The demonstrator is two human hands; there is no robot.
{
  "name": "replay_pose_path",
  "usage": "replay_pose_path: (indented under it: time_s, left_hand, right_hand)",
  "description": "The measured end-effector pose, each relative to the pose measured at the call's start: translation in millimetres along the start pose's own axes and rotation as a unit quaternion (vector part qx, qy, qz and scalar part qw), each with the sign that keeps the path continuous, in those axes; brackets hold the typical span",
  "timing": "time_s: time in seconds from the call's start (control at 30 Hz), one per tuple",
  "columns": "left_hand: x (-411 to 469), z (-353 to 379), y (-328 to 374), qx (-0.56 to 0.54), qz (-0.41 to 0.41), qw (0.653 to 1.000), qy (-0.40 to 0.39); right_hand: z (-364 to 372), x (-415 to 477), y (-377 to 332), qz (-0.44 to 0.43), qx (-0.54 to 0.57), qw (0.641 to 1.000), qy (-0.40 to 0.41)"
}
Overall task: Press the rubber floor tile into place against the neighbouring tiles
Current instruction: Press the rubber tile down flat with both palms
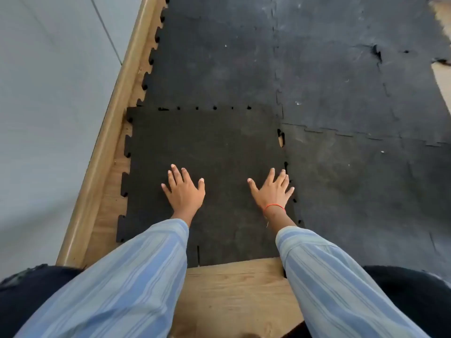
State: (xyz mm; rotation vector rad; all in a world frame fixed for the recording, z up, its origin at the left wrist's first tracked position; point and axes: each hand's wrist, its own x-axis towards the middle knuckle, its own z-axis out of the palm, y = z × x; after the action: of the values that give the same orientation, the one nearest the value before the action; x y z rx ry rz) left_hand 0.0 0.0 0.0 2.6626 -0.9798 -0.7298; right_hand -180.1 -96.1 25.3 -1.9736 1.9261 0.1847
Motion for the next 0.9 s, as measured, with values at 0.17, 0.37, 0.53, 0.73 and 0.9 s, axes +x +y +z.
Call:
replay_pose_path:
  time_s: [0.17,0.37,0.53,0.73,0.9]
  left_hand:
    - [4.8,13.8,-32.2,0.025,-0.019,0.999,0.041]
    - [26.3,-14.1,-62.3,-0.001,-0.158,0.987,0.035]
    - [41.7,-28.9,-66.7,-0.022,-0.177,0.984,0.02]
    - [42.8,-33.3,-77.0,-0.027,-0.169,0.985,0.03]
    - [41.7,-36.1,-85.9,-0.03,-0.157,0.986,0.039]
  right_hand:
    - [9.8,12.8,16.0,0.033,-0.013,0.999,0.002]
    - [8.9,23.2,28.5,0.049,-0.01,0.998,0.028]
    - [10.4,22.2,29.5,0.037,-0.043,0.997,0.055]
    - [19.5,-3.0,37.9,0.043,-0.038,0.997,0.061]
    - [28.7,-29.5,43.2,0.058,-0.026,0.995,0.073]
